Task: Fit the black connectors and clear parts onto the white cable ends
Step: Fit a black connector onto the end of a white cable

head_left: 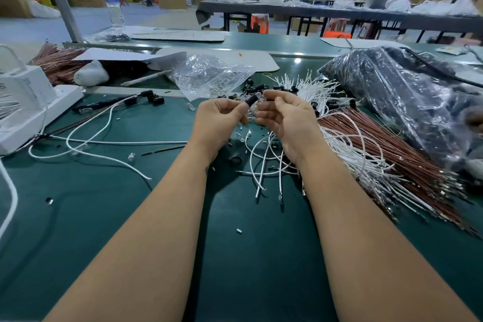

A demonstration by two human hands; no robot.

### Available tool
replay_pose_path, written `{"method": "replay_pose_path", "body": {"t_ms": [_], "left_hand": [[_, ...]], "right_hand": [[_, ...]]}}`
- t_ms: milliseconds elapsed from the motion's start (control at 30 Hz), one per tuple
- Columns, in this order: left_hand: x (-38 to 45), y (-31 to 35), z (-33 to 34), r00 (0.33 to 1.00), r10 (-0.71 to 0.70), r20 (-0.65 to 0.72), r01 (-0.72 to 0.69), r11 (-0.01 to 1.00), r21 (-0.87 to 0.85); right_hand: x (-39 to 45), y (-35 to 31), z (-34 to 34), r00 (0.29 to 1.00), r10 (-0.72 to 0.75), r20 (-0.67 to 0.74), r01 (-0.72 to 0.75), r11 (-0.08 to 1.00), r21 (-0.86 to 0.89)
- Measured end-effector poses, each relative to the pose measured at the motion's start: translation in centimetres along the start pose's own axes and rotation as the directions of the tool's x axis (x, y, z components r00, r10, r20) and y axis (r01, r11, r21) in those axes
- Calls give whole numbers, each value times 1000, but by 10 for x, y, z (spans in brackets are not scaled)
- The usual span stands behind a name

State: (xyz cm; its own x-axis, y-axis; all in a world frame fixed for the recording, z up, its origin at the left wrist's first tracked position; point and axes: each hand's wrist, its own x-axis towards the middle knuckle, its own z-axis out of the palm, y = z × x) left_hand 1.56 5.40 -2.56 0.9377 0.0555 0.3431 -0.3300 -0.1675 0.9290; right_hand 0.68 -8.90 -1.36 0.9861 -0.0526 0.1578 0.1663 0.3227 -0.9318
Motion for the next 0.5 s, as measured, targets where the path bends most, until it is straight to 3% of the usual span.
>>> {"method": "replay_pose_path", "body": {"t_ms": [133, 333, 500], "left_hand": [[0, 0, 1, 1000, -12, 17, 12, 1000, -5], [-2, 2, 4, 998, 14, 69, -18, 998, 58], [-2, 4, 4, 999, 7, 36, -11, 994, 110]], "right_hand": [[-1, 2, 4, 996, -90, 7, 90, 978, -190], [0, 5, 4, 988, -153, -21, 137, 929, -344], [-2, 5, 4, 979, -200, -22, 174, 895, -411]]}}
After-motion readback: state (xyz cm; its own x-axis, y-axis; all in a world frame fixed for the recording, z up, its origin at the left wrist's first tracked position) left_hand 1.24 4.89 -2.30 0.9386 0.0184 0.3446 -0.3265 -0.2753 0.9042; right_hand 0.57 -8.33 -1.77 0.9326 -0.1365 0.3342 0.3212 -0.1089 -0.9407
